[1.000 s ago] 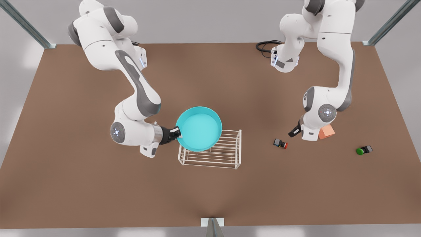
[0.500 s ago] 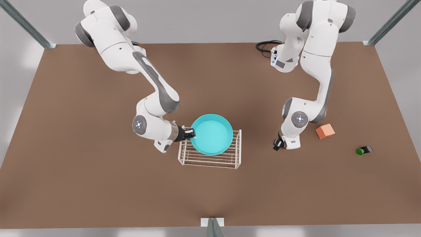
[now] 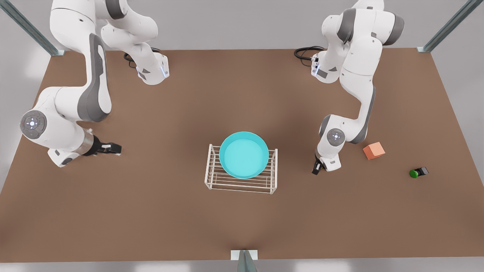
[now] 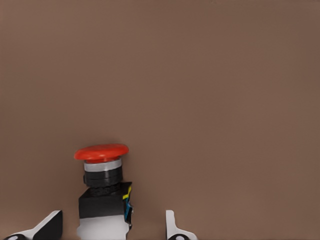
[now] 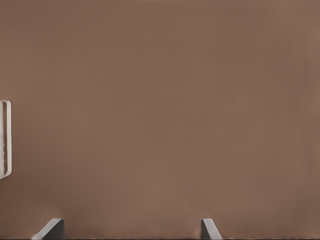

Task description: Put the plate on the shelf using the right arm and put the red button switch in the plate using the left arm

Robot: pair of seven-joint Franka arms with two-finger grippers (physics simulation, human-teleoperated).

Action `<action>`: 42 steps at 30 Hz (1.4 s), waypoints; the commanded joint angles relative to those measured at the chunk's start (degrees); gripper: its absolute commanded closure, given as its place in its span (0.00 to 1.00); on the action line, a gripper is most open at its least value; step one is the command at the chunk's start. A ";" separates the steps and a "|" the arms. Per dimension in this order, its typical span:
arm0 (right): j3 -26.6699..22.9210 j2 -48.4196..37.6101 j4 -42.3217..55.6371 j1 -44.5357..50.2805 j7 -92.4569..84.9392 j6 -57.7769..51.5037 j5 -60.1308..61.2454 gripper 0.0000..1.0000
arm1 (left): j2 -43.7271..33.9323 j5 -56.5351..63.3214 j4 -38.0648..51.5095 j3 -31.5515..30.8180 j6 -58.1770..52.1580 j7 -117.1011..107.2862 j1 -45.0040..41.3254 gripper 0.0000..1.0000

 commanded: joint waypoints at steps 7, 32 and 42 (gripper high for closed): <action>-0.80 -0.32 0.20 -4.40 -23.22 -8.92 -5.05 0.00 | 0.15 1.03 -0.05 0.23 0.87 -9.90 0.00 0.60; -0.53 0.65 0.20 -5.20 -22.69 -9.19 -2.24 0.00 | -5.74 -6.97 26.58 -23.85 -27.09 -40.75 -4.13 0.70; 1.49 0.83 0.20 -4.76 -18.73 -9.10 -2.06 0.00 | 0.77 -1.34 30.54 -23.68 -10.73 -47.26 -6.42 0.00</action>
